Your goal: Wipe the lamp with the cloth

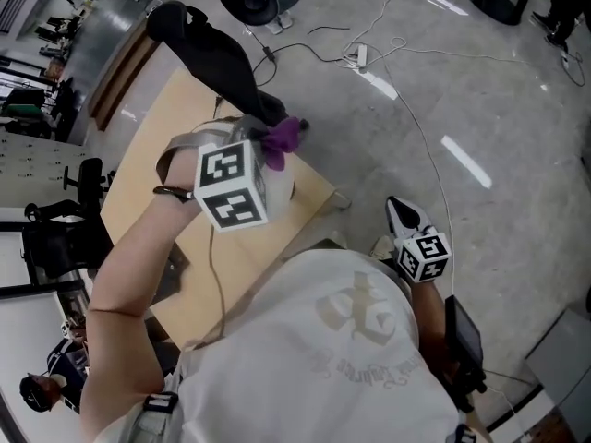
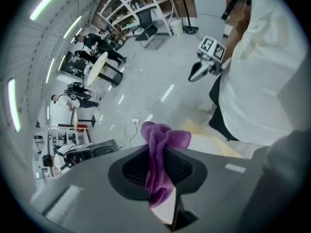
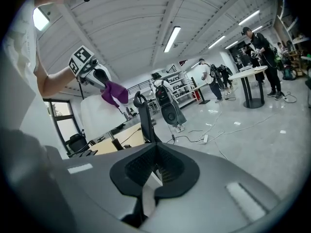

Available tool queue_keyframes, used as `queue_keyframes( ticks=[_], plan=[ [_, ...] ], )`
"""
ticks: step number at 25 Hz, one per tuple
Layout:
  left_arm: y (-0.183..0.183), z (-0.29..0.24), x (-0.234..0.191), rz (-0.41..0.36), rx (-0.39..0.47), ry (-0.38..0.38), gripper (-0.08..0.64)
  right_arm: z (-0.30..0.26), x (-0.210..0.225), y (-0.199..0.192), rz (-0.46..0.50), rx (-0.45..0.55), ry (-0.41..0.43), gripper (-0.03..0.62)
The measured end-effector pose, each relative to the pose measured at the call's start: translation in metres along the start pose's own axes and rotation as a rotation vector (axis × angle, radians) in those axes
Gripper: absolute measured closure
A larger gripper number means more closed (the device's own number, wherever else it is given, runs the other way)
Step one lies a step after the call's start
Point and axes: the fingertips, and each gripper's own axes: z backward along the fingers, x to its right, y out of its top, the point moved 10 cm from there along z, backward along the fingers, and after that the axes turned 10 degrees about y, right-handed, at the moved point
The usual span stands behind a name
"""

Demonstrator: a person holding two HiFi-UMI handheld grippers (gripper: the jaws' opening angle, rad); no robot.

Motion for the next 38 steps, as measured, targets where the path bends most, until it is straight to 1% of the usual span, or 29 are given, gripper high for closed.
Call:
queue_keyframes(
  ticks=[2,4,6,11,13,15,17,21,22,23,25,28,30,31,33,35,36,37,38],
  plan=[
    [0.006,-0.011,0.022,-0.037,-0.109,0.032,0.489,-0.002,0.0,-0.001,0.003,-0.008,0.013,0.58],
    [0.013,-0.02,0.038,-0.034,-0.165,0.037,0.489,-0.004,0.0,-0.001,0.004,-0.016,0.027,0.58],
    [0.02,-0.029,0.051,0.003,-0.191,0.041,0.489,-0.005,-0.003,-0.003,0.005,-0.027,0.045,0.58],
    [0.036,-0.052,0.078,0.13,-0.237,0.062,0.489,-0.009,-0.003,-0.007,0.011,-0.062,0.096,0.58],
    [0.041,-0.058,0.087,0.164,-0.252,0.069,0.489,-0.011,0.0,-0.005,0.016,-0.078,0.113,0.58],
    [0.046,-0.06,0.099,0.204,-0.249,0.063,0.489,-0.011,0.001,-0.005,0.021,-0.093,0.127,0.58],
    [0.049,-0.064,0.114,0.272,-0.227,0.036,0.489,-0.011,-0.002,-0.006,0.027,-0.107,0.136,0.58],
    [0.054,-0.081,0.137,0.427,-0.186,-0.062,0.489,-0.016,-0.001,-0.003,0.038,-0.12,0.171,0.579],
    [0.055,-0.081,0.14,0.453,-0.178,-0.065,0.489,-0.017,-0.002,-0.003,0.041,-0.123,0.181,0.58],
    [0.054,-0.078,0.141,0.48,-0.164,-0.051,0.489,-0.018,-0.004,-0.003,0.045,-0.125,0.19,0.58],
    [0.052,-0.062,0.135,0.551,-0.101,0.01,0.489,-0.019,-0.007,-0.004,0.052,-0.131,0.203,0.58],
    [0.046,-0.031,0.106,0.704,0.042,0.125,0.489,-0.022,0.0,0.001,0.056,-0.144,0.222,0.58],
    [0.035,-0.005,0.087,0.807,0.099,0.219,0.489,-0.025,0.003,0.005,0.06,-0.15,0.234,0.58],
    [0.028,0.012,0.078,0.84,0.111,0.281,0.489,-0.026,0.004,0.007,0.061,-0.152,0.24,0.58],
    [0.018,0.046,0.064,0.862,0.114,0.431,0.489,-0.027,0.006,0.009,0.063,-0.155,0.251,0.58],
    [0.009,0.075,0.055,0.854,0.102,0.575,0.489,-0.029,0.006,0.009,0.066,-0.163,0.265,0.58],
    [0.007,0.084,0.053,0.844,0.089,0.631,0.489,-0.03,0.005,0.009,0.069,-0.169,0.274,0.58],
    [0.005,0.088,0.054,0.832,0.073,0.668,0.49,-0.031,0.003,0.008,0.074,-0.174,0.283,0.58],
    [0.004,0.085,0.057,0.821,0.053,0.679,0.491,-0.032,0.002,0.007,0.078,-0.178,0.291,0.58]
  ],
)
